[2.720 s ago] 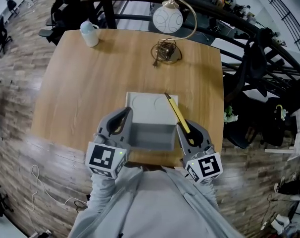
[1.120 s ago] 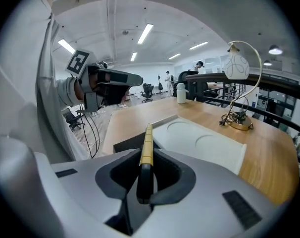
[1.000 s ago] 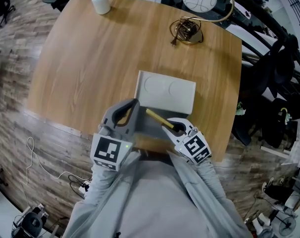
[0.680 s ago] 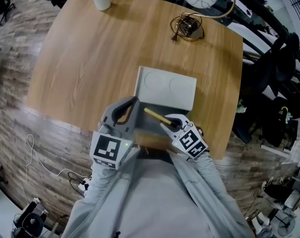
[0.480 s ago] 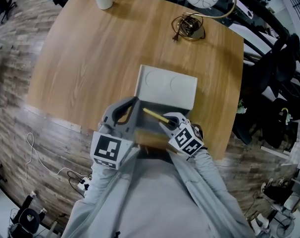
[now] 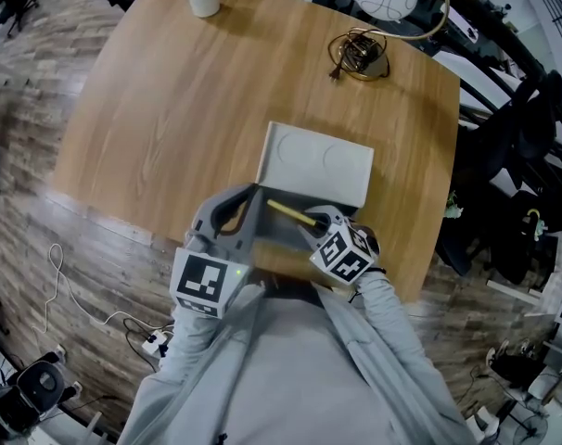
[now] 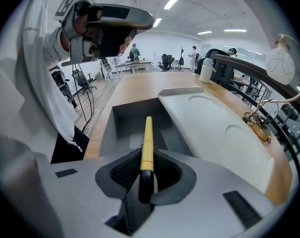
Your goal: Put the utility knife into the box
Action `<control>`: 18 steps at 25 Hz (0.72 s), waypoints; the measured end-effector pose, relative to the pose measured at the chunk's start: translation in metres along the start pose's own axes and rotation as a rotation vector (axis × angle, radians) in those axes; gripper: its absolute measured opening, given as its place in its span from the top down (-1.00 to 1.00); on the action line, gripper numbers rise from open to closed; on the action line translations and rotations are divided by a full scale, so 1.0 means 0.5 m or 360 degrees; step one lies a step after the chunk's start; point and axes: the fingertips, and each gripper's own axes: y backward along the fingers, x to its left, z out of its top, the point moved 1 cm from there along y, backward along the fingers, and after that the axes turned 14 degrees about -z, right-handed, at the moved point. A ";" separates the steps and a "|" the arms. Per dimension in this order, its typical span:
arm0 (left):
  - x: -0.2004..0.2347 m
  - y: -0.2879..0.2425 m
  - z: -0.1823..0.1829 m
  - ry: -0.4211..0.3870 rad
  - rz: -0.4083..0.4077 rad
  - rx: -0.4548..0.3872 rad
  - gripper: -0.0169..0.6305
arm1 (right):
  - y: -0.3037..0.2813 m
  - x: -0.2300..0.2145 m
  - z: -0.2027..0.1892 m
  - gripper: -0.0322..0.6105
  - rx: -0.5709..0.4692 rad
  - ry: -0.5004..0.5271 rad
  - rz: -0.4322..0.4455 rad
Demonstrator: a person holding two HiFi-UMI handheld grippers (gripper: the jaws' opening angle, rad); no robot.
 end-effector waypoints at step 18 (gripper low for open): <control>0.000 0.018 -0.006 0.0013 0.0029 -0.0015 0.89 | -0.035 0.021 -0.017 0.63 0.0170 0.0062 0.0043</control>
